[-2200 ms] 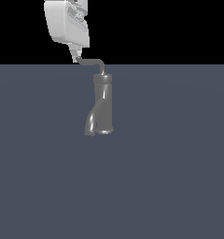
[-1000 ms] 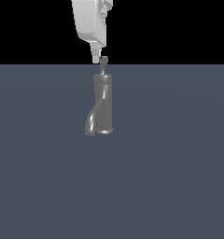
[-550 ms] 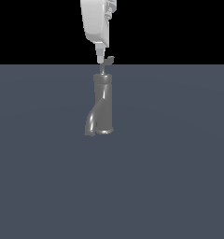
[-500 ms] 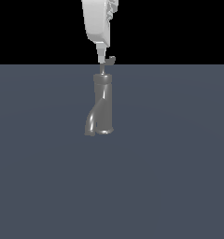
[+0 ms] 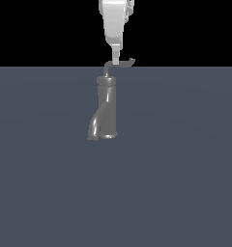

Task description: Turn on the faucet by rotating a designated handle.

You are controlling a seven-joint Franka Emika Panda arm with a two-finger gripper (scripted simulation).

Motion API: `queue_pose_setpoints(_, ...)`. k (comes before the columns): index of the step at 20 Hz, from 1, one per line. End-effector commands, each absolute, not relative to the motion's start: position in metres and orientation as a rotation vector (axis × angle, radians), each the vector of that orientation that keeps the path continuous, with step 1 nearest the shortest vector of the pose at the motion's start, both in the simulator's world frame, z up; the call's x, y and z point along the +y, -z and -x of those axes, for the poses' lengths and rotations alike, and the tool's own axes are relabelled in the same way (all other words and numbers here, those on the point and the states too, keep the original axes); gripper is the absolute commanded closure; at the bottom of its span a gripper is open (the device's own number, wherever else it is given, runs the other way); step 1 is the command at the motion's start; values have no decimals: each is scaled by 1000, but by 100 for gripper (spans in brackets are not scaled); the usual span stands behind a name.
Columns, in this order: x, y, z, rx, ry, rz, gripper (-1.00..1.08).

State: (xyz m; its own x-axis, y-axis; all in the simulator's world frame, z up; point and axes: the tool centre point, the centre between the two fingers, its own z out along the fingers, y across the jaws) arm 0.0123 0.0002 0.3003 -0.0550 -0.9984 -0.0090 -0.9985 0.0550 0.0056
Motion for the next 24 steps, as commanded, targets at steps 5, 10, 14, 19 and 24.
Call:
queue_pose_setpoints(5, -6, -300, -21, 2272, -17, 2160, 108)
queue_pose_setpoints(10, -15, -300, -34, 2283, -15, 2149, 108)
queue_pose_setpoints(14, -21, -300, -44, 2292, -13, 2141, 108)
queue_pose_setpoints(19, -29, -300, -55, 2303, -10, 2131, 108)
queue_pose_setpoints(24, -37, -300, -67, 2313, -8, 2121, 108)
